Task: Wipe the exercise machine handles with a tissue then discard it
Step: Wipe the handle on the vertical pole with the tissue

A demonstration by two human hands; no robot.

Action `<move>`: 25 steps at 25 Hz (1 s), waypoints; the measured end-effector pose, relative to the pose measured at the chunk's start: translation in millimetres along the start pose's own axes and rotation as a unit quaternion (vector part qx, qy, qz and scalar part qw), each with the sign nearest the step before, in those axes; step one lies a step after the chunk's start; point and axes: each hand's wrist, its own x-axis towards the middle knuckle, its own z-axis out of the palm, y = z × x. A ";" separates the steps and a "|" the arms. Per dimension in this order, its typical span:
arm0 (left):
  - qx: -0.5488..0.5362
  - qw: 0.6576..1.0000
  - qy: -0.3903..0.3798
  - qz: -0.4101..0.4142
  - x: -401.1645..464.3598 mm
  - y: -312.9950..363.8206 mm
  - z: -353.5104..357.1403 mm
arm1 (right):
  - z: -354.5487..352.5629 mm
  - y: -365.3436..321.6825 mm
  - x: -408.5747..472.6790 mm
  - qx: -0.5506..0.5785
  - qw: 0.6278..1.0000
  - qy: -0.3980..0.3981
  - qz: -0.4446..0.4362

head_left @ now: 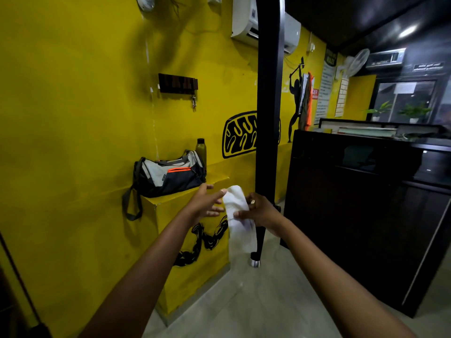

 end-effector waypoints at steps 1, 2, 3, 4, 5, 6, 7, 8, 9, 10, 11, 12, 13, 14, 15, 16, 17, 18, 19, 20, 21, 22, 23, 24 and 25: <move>-0.014 0.999 -0.016 -0.032 -3.8 -2.5 0.7 | -0.4 -0.8 0.7 0.009 1.000 0.013 0.002; -0.019 0.998 -0.038 -0.053 -7.1 -6.1 1.2 | -0.8 -1.9 1.1 0.021 1.000 0.023 -0.002; -0.024 0.996 -0.060 -0.064 -10.2 -9.3 2.3 | -0.7 -3.6 1.5 0.031 0.999 0.033 -0.007; -0.032 0.994 -0.077 -0.063 -12.3 -12.5 3.7 | -0.8 -4.9 1.5 0.040 0.998 0.039 -0.014; -0.038 0.994 -0.083 -0.054 -12.8 -15.5 5.9 | -0.8 -5.1 1.9 0.045 0.998 0.041 -0.021; -0.040 0.995 -0.080 -0.038 -11.5 -17.9 8.1 | -0.7 -4.3 2.8 0.047 0.998 0.041 -0.028; -0.037 0.996 -0.074 -0.021 -10.5 -19.2 10.4 | -0.3 -3.3 3.7 0.045 0.998 0.038 -0.034; -0.038 0.997 -0.065 -0.007 -9.0 -20.4 11.6 | 0.3 -1.9 4.1 0.038 0.998 0.035 -0.039; -0.038 0.998 -0.054 0.004 -8.2 -21.2 12.4 | 1.1 -0.9 3.9 0.030 0.998 0.032 -0.046; -0.038 0.998 -0.041 0.011 -6.8 -22.7 12.3 | 1.4 0.7 4.0 0.022 0.998 0.030 -0.049; -0.033 0.999 -0.028 0.018 -5.5 -23.8 12.0 | 0.7 2.7 4.8 0.013 0.998 0.028 -0.052; -0.026 0.999 -0.015 0.023 -4.2 -25.1 11.5 | -0.6 4.0 5.1 0.000 0.998 0.022 -0.055; -0.016 0.999 -0.001 0.030 -3.3 -26.3 11.2 | -2.3 5.0 5.2 -0.017 0.998 0.012 -0.061; -0.005 0.999 0.014 0.038 -2.3 -27.7 10.2 | -4.1 5.2 4.8 -0.036 0.997 0.003 -0.065; 0.008 0.998 0.027 0.049 -2.2 -28.8 9.3 | -5.5 6.0 4.2 -0.051 0.996 0.000 -0.069; 0.021 0.997 0.037 0.063 -1.7 -30.1 8.4 | -6.1 6.8 3.4 -0.064 0.995 0.004 -0.070; 0.036 0.995 0.045 0.080 -1.5 -31.7 7.8 | -6.1 7.9 3.1 -0.081 0.994 0.014 -0.073; 0.057 0.992 0.051 0.098 -1.3 -33.7 7.4 | -6.0 8.2 2.8 -0.097 0.992 0.025 -0.077; 0.081 0.988 0.060 0.114 -1.6 -34.8 8.0 | -5.6 8.5 2.9 -0.107 0.990 0.033 -0.080; 0.102 0.984 0.072 0.123 -1.3 -36.1 8.7 | -5.1 8.7 3.3 -0.112 0.990 0.036 -0.082; 0.116 0.982 0.081 0.128 -1.1 -36.8 10.1 | -4.7 8.6 3.8 -0.114 0.990 0.037 -0.081; 0.125 0.980 0.088 0.129 -0.5 -36.6 11.4 | -4.5 7.9 4.0 -0.118 0.989 0.038 -0.078; 0.131 0.979 0.091 0.129 0.1 -36.3 12.5 | -4.6 7.3 4.1 -0.123 0.989 0.041 -0.077; 0.139 0.978 0.092 0.128 0.7 -36.0 13.5 | -4.6 6.2 4.0 -0.130 0.988 0.046 -0.076; 0.148 0.976 0.094 0.127 1.5 -35.7 14.6 | -4.8 6.0 4.2 -0.134 0.987 0.050 -0.074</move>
